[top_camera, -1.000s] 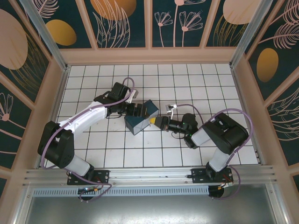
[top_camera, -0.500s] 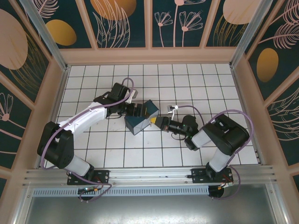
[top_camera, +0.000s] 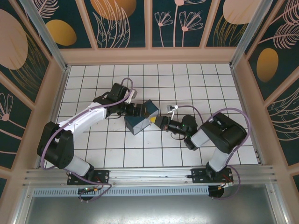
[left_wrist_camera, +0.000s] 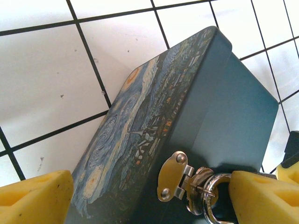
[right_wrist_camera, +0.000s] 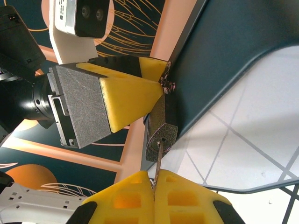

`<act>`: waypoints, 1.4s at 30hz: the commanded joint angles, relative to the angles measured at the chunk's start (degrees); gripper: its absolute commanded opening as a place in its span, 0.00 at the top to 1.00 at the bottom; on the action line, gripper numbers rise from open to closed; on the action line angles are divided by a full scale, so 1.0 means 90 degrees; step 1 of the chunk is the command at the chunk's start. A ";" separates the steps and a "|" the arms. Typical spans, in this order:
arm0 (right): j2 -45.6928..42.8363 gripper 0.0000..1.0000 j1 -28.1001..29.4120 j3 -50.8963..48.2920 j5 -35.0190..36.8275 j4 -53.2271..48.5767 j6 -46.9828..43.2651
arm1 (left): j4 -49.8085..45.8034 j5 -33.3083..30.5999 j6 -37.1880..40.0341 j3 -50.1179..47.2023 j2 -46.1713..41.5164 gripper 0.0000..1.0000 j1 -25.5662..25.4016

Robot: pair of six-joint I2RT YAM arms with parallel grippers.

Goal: Unlock a padlock with a key

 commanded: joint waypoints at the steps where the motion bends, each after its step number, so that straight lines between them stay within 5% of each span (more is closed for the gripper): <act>1: 0.0199 1.00 0.0092 0.0200 -0.0021 0.0293 0.0054 | -0.0299 0.0210 0.0053 -0.0185 -0.0020 0.14 -0.0050; 14: 0.0427 1.00 0.0216 0.0558 -0.0060 0.0141 0.0408 | -0.0030 0.0549 0.0052 -0.0437 -0.0130 0.17 -0.0049; 26: 0.0160 0.65 0.0139 0.0115 0.0082 -0.0415 0.0352 | 0.0160 0.0647 -0.0225 -0.0509 -0.0267 0.15 0.0289; 35: -0.0525 0.59 -0.0151 -0.0346 0.0103 -0.0778 0.0167 | 0.0225 0.0611 -0.0221 -0.0520 -0.0274 0.15 0.0341; 42: -0.1657 0.63 -0.0212 -0.0186 0.0280 -0.2384 -0.0644 | 0.0288 0.0636 -0.0238 -0.0493 -0.0286 0.15 0.0342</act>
